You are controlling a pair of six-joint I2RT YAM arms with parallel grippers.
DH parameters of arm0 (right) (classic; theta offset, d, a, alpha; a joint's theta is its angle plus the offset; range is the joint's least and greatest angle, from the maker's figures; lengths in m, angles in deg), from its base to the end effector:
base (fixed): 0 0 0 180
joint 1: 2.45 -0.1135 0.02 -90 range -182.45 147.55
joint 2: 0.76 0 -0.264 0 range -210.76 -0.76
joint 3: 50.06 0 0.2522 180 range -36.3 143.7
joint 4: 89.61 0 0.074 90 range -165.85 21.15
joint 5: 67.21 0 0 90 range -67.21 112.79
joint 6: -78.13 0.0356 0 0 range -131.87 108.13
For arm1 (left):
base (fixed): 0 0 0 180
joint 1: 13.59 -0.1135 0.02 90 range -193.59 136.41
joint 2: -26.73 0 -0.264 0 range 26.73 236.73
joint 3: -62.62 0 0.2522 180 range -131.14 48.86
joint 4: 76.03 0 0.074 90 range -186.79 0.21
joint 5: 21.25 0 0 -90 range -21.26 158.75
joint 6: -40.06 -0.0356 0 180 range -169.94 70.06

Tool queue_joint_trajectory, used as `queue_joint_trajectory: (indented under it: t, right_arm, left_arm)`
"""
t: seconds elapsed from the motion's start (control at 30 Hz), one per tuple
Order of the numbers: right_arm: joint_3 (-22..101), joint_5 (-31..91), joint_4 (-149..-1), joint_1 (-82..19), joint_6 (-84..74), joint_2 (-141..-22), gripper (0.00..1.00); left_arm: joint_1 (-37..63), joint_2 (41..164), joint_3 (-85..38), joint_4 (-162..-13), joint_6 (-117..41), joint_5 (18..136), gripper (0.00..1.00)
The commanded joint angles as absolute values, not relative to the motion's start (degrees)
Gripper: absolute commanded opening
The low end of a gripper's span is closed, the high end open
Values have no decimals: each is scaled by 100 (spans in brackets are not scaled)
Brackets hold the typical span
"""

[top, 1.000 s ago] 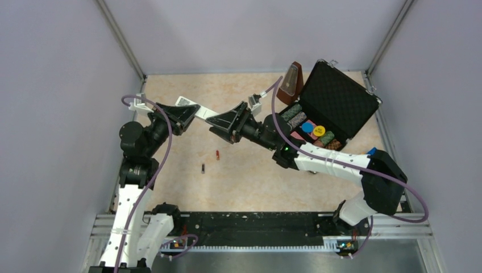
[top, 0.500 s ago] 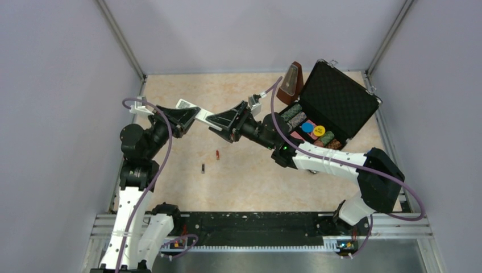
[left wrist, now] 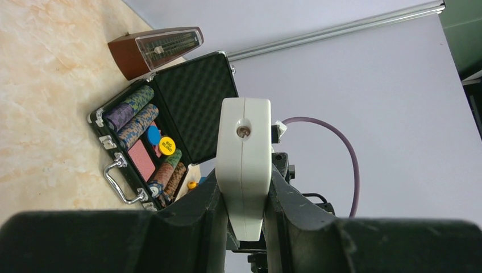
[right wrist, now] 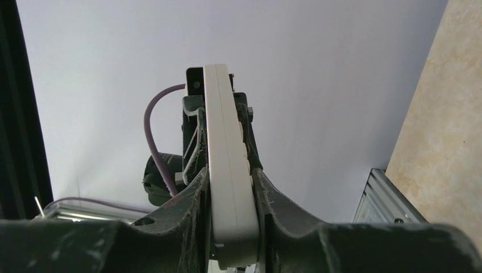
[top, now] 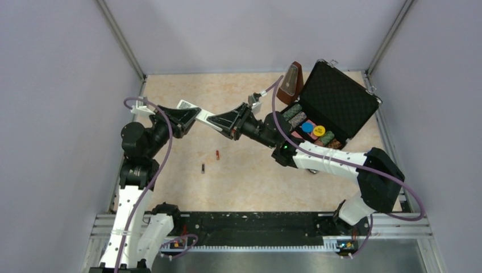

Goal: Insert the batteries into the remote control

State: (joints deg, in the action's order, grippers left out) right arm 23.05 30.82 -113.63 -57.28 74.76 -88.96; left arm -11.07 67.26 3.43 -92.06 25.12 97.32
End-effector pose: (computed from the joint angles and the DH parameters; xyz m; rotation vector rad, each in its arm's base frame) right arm 0.2051 0.2997 0.3287 0.3521 1.7768 2.0346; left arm 0.1625 -0.0242 0.3706 -0.6263 1.6029 -1.4207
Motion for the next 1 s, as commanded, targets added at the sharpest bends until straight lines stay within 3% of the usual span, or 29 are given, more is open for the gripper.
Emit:
queue_joint_trajectory:
  t: [0.0,0.13,0.6,0.97]
  right_arm:
    - [2216,3334,-11280,-5672,7402,-8807,12]
    - [1960,3477,-11291,-5629,7299,-8614,5]
    - [1326,3452,-11546,-5545,7417,-8190,8]
    - [1769,3251,-10520,-5540,7507,-8318,28]
  left_arm:
    - [-1113,6817,-273,-8903,2204,9496,0]
    - [-1122,6955,-575,-9295,1918,9390,0]
    - [-1148,6916,-519,-9323,1761,9233,0]
    - [-1141,6765,-37,-9080,1937,9581,0]
